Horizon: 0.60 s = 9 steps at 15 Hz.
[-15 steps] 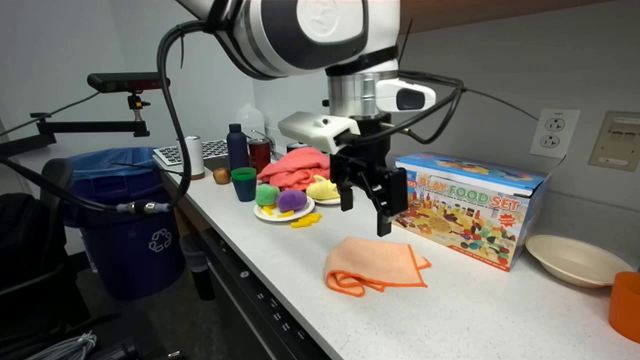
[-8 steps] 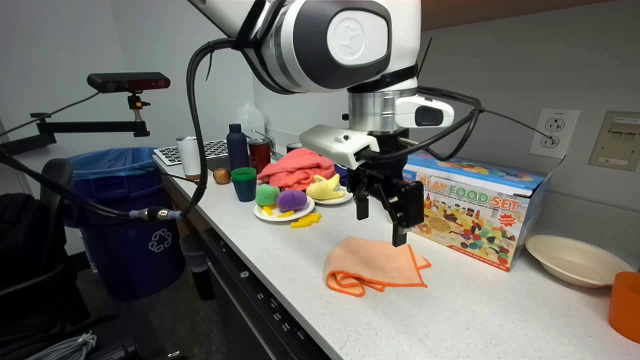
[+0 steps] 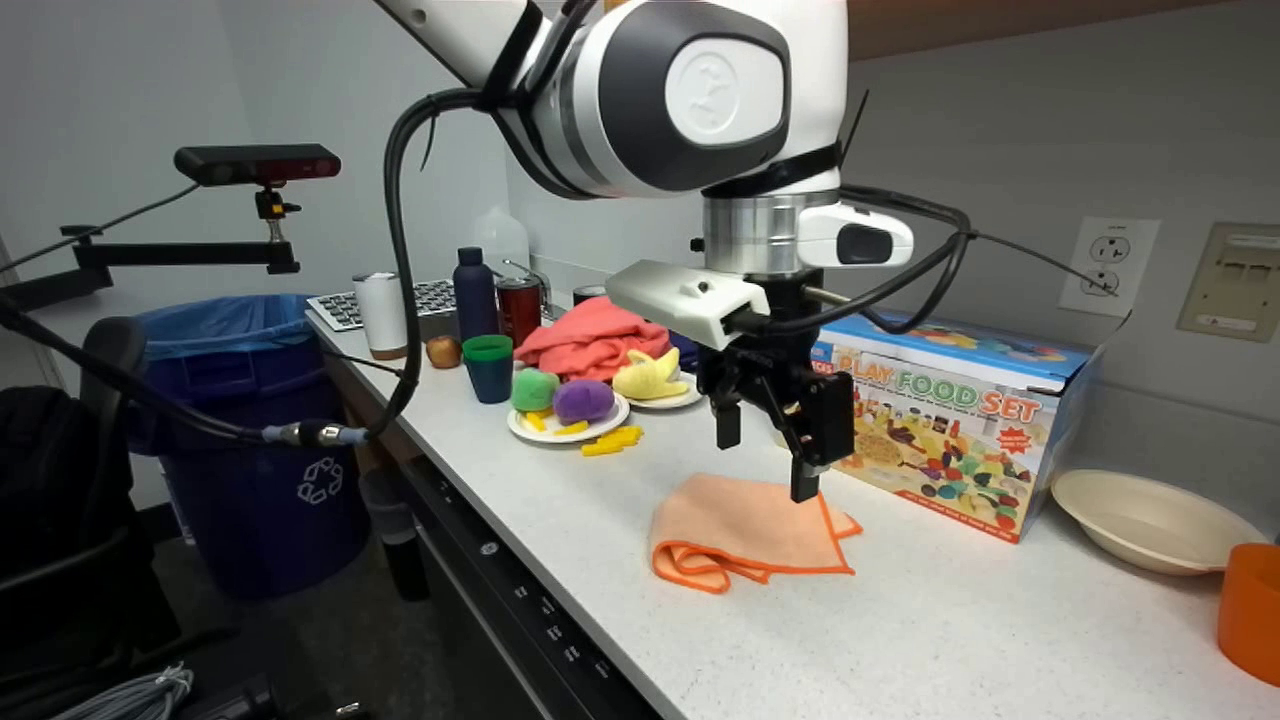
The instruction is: Unfold the orange cloth
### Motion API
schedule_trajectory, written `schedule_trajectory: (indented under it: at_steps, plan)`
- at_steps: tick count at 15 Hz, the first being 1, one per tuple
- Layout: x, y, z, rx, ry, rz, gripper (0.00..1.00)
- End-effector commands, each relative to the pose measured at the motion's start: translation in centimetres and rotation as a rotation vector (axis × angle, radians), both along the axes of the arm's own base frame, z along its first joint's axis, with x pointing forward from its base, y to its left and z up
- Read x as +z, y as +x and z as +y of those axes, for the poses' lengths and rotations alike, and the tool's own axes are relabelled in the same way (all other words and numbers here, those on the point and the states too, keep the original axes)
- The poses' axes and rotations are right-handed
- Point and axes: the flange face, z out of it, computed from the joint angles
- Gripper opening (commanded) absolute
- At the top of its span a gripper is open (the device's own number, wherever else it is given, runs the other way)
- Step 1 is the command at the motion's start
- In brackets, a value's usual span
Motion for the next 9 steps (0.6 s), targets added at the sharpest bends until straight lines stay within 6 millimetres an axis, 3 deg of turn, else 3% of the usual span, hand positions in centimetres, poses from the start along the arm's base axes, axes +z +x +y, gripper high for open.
schedule_trajectory:
  at_steps: [1, 9]
  plan:
    - [-1.6, 1.9, -1.5, 0.076, -0.013, 0.005, 1.0]
    - [-5.1, 5.7, -2.3, 0.217, -0.043, -0.017, 1.0]
